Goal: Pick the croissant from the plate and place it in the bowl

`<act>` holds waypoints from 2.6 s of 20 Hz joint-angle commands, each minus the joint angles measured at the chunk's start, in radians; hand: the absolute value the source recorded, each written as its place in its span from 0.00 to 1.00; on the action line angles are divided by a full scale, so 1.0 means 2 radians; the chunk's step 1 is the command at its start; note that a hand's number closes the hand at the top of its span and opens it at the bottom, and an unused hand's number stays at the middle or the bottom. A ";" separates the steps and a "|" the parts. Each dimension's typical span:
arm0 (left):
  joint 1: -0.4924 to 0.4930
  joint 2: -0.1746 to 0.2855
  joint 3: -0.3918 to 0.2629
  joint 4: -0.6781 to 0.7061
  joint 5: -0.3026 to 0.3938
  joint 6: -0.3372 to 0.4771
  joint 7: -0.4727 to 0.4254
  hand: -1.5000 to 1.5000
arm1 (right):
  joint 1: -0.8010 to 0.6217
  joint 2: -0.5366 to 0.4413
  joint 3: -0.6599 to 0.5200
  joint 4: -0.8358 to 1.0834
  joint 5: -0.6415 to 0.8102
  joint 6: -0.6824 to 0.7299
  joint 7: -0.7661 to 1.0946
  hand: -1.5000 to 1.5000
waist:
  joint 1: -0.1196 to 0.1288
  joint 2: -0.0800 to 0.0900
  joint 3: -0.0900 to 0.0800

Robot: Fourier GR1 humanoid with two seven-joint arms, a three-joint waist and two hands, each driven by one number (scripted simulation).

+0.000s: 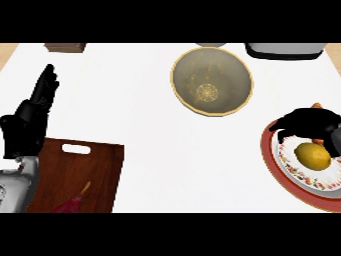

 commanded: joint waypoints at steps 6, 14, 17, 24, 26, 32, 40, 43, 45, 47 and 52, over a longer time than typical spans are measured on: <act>-0.003 -0.003 0.019 0.004 -0.001 -0.008 0.003 0.50 | 0.013 0.015 -0.014 -0.007 0.003 0.001 -0.055 1.00 | -0.007 0.005 0.007; 0.006 -0.001 0.011 0.002 -0.005 -0.012 0.005 0.50 | 0.027 0.224 -0.085 -0.047 -0.094 0.073 0.173 1.00 | -0.006 -0.007 0.006; 0.006 -0.010 0.009 0.004 -0.005 -0.006 0.004 0.50 | 0.026 0.288 -0.112 -0.054 -0.114 0.065 0.242 1.00 | -0.012 -0.008 0.006; 0.008 -0.011 0.007 0.009 -0.004 -0.009 0.008 0.50 | 0.021 0.313 -0.181 -0.137 -0.222 -0.013 0.370 1.00 | -0.003 -0.016 0.009; 0.008 -0.014 0.003 0.011 -0.005 -0.010 0.004 0.50 | 0.010 0.314 -0.181 -0.163 -0.240 -0.051 0.414 1.00 | 0.004 -0.018 0.008; 0.001 -0.016 -0.005 0.015 -0.008 -0.016 0.003 0.50 | -0.024 0.315 -0.150 -0.229 -0.263 -0.163 0.597 1.00 | 0.011 -0.017 0.005; -0.020 -0.007 0.004 0.019 -0.007 -0.022 0.003 0.50 | -0.086 0.315 -0.014 -0.296 -0.256 -0.322 0.880 1.00 | 0.015 -0.001 0.006; -0.004 -0.024 -0.007 0.011 -0.021 -0.006 -0.005 0.50 | -0.128 0.315 0.019 -0.273 -0.229 -0.366 0.962 1.00 | 0.011 0.003 0.006; -0.019 -0.002 0.024 0.017 0.005 -0.031 -0.005 0.50 | -0.163 0.315 0.013 -0.241 -0.213 -0.385 0.982 1.00 | 0.010 0.005 0.006; -0.028 -0.036 -0.008 0.011 -0.031 0.006 0.016 0.50 | -0.150 0.315 -0.035 -0.226 -0.219 -0.394 0.919 1.00 | 0.001 0.006 0.007; 0.004 -0.008 0.024 -0.002 -0.006 -0.026 -0.006 0.50 | -0.136 0.315 -0.039 -0.159 -0.153 -0.419 0.908 1.00 | 0.002 0.006 0.007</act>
